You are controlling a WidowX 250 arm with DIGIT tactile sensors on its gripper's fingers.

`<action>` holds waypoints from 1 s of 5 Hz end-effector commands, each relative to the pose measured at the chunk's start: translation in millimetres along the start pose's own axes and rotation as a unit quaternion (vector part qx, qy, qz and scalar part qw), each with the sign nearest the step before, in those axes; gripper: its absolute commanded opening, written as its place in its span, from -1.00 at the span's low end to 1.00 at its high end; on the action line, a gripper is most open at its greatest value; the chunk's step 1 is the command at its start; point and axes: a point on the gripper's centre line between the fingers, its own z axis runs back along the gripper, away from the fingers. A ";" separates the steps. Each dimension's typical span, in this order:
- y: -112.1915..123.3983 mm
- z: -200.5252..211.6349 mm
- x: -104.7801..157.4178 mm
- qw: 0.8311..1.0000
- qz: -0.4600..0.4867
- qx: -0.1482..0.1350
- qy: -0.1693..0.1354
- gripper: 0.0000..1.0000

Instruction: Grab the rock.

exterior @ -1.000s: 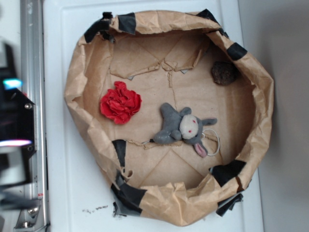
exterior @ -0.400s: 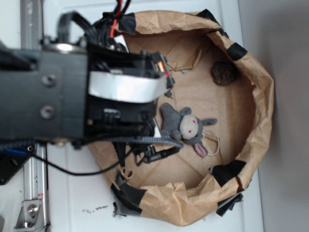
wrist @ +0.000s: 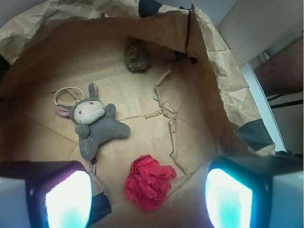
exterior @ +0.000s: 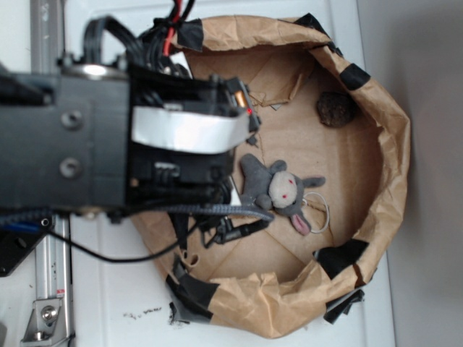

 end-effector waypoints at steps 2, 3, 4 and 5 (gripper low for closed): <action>3.5 -50.8 54.8 0.974 0.108 -0.028 -0.198 1.00; 3.2 -72.3 60.6 0.974 0.110 -0.035 -0.197 1.00; 10.8 -100.2 74.5 0.978 0.116 -0.029 -0.171 1.00; 13.4 -102.4 78.7 0.979 0.112 -0.026 -0.170 1.00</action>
